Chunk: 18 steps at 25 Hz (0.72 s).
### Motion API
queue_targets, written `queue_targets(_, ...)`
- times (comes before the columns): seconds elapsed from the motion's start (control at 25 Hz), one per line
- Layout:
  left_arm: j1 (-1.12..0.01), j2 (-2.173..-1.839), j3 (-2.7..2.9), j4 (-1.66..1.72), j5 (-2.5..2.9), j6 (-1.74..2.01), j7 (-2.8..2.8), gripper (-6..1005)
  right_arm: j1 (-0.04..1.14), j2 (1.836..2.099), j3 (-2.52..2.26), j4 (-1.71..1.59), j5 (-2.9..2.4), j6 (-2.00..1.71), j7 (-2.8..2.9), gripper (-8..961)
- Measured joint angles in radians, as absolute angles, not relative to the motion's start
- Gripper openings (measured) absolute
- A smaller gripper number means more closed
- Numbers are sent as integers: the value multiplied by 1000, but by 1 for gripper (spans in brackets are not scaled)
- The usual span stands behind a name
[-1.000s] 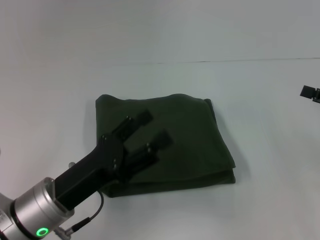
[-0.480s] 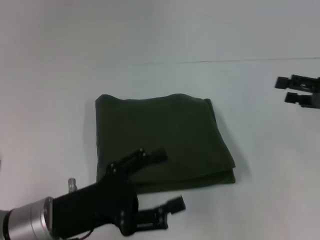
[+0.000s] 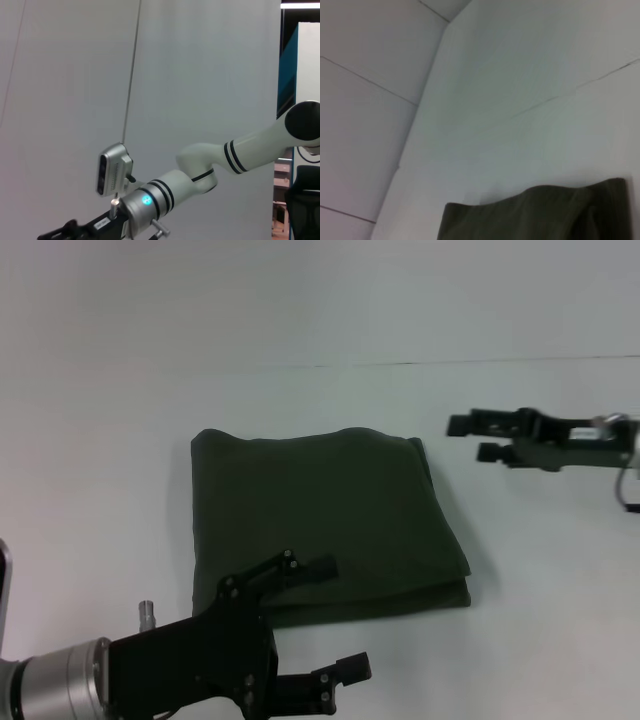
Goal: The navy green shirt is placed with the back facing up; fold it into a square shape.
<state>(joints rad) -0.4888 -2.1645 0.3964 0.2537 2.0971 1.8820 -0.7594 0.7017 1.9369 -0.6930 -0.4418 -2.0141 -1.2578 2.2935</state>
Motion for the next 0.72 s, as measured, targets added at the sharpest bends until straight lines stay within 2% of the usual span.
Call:
queue_targets(0.12,-493,-2166,403,254,2097,1879,-759,934,715,1971,-719,-440,-2014,-1215,2280,915)
queue_targets(0.2,-496,-2165,414,253,2097,1879,-760,934,714,1983,-722,-443,-2012,-1210,2253,915)
queue_targets(0.56,-491,-2159,445,349,2098,1916,-845,934,638,1994,-703,-458,-1964,-1408,1866,915)
queue_targets(0.72,-490,-2145,446,370,2096,1929,-901,934,576,2014,-698,-495,-1947,-1483,1647,915)
